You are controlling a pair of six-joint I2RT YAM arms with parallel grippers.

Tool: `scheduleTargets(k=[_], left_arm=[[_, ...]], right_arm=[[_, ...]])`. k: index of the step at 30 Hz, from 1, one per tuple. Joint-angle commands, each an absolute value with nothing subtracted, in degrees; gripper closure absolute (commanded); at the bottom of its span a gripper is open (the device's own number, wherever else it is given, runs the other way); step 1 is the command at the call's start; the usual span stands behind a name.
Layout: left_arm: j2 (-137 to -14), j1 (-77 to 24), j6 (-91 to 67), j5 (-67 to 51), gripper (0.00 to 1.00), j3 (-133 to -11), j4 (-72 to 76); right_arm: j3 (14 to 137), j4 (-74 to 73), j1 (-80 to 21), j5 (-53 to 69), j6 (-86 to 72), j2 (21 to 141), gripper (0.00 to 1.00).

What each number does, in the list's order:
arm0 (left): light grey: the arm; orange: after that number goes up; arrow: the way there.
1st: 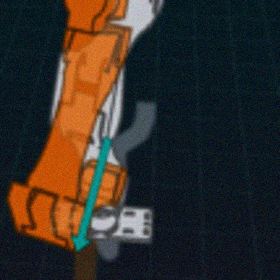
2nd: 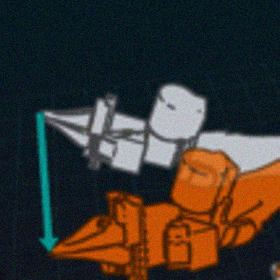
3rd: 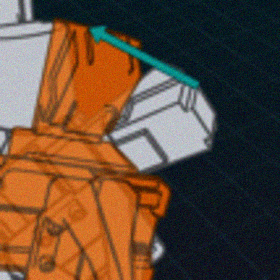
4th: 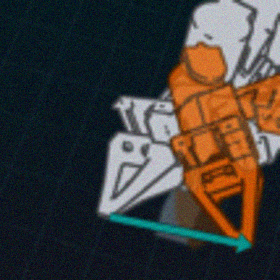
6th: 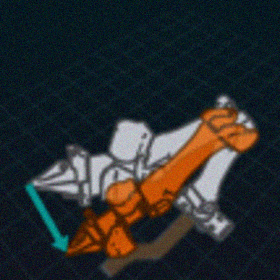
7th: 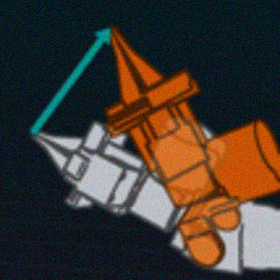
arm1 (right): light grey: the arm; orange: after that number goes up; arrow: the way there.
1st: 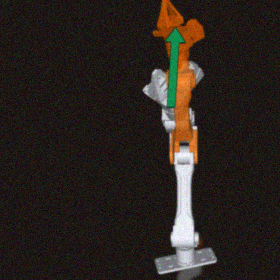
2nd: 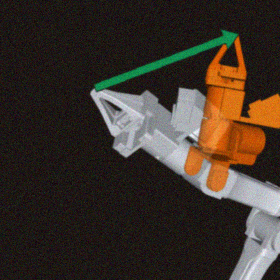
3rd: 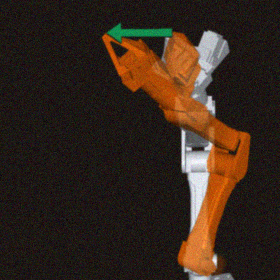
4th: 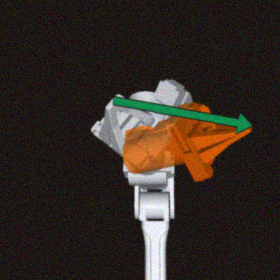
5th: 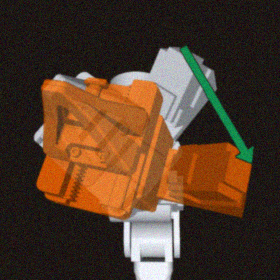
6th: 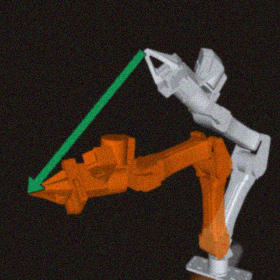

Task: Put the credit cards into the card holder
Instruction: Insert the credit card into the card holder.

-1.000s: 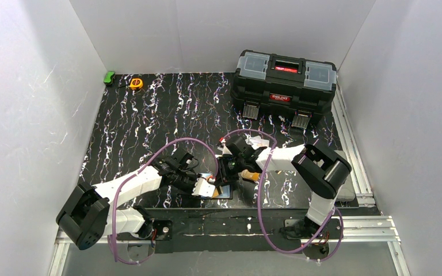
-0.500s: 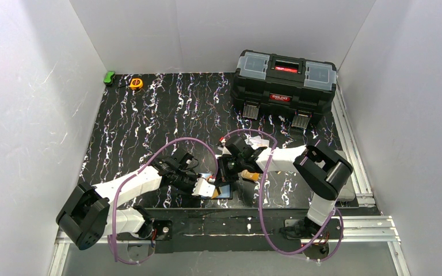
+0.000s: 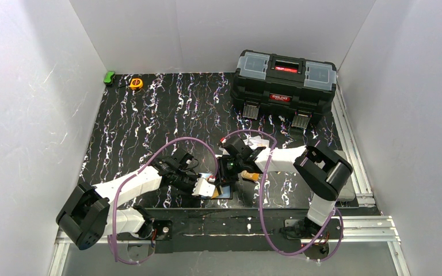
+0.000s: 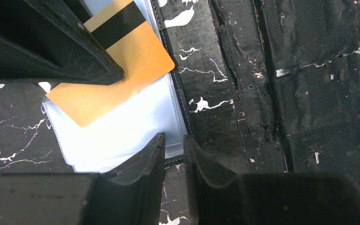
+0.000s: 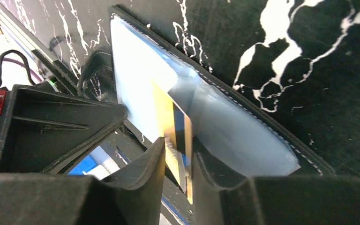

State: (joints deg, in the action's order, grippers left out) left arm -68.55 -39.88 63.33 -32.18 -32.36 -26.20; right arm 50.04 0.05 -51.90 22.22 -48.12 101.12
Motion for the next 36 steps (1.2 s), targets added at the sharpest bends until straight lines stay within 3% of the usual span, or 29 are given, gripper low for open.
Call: scheduleTargets(k=[1, 14, 21, 24, 30, 36], left_arm=[[-67.7, -40.07, 63.12, -34.3, 0.8, -32.08, -27.67], [-66.86, -40.08, 62.58, -34.32, 0.81, -31.47, -27.95], [-66.93, -40.07, 62.35, -34.28, 0.81, -31.66, -27.79], [-67.37, -40.08, 62.56, -34.54, 0.81, -31.3, -26.91], [-67.98, -40.08, 62.99, -34.16, 0.82, -32.26, -27.14], [-68.07, -40.03, 62.86, -32.94, 0.89, -33.75, -28.9]], right_arm=[[49.22, -7.78, -51.9, 12.82, -45.95, 102.17, 0.63], [49.27, -13.57, -51.42, 9.17, -41.66, 97.09, 0.47], [47.97, -14.31, -51.51, 9.64, -41.54, 95.04, 0.45], [49.31, -16.31, -51.52, 8.93, -40.04, 94.82, 0.38], [50.16, -17.75, -51.42, 7.55, -38.79, 92.12, 0.37], [50.78, -19.51, -51.42, 6.38, -37.91, 90.62, 0.37]])
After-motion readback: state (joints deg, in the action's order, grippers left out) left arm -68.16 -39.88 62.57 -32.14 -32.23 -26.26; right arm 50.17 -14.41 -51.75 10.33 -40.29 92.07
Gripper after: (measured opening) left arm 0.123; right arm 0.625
